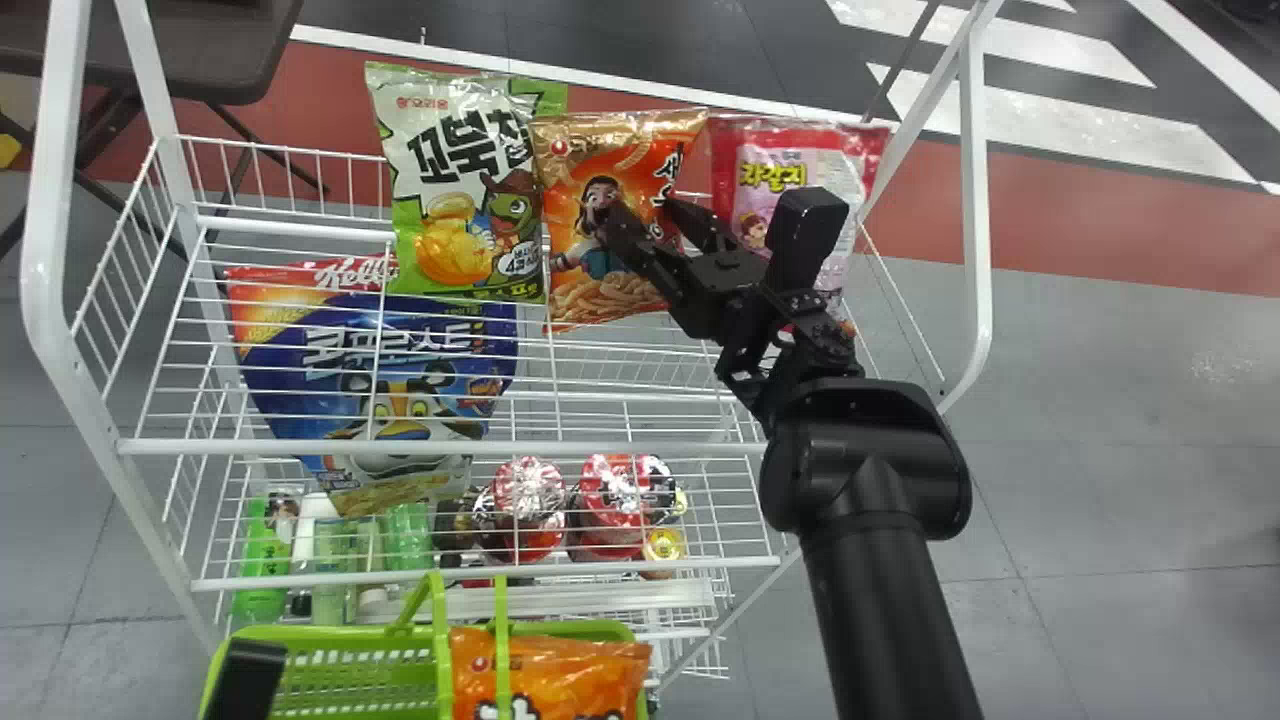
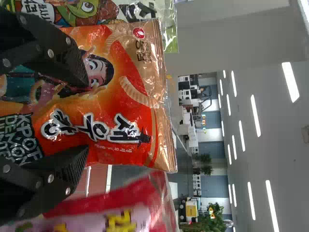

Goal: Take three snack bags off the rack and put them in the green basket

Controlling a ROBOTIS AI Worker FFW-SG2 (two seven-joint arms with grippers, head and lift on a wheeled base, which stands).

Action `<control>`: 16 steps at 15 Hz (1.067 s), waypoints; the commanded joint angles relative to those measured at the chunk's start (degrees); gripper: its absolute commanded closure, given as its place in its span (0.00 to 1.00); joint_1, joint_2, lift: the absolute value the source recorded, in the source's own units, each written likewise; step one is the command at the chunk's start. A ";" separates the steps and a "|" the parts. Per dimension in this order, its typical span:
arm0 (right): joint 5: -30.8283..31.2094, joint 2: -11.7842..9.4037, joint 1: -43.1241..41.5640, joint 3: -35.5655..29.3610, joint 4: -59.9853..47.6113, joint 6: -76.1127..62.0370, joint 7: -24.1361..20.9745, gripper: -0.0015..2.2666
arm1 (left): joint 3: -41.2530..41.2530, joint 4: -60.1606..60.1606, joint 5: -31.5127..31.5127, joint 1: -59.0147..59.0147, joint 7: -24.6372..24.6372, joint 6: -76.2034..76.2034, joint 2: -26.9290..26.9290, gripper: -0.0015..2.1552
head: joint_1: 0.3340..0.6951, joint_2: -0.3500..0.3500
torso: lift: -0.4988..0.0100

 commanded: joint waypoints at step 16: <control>-12.31 -0.40 22.55 -7.44 -31.66 8.89 0.95 0.97 | 0.31 -0.87 -0.40 0.08 0.00 -0.03 0.40 0.82 | 1.00 0.00 | 0.93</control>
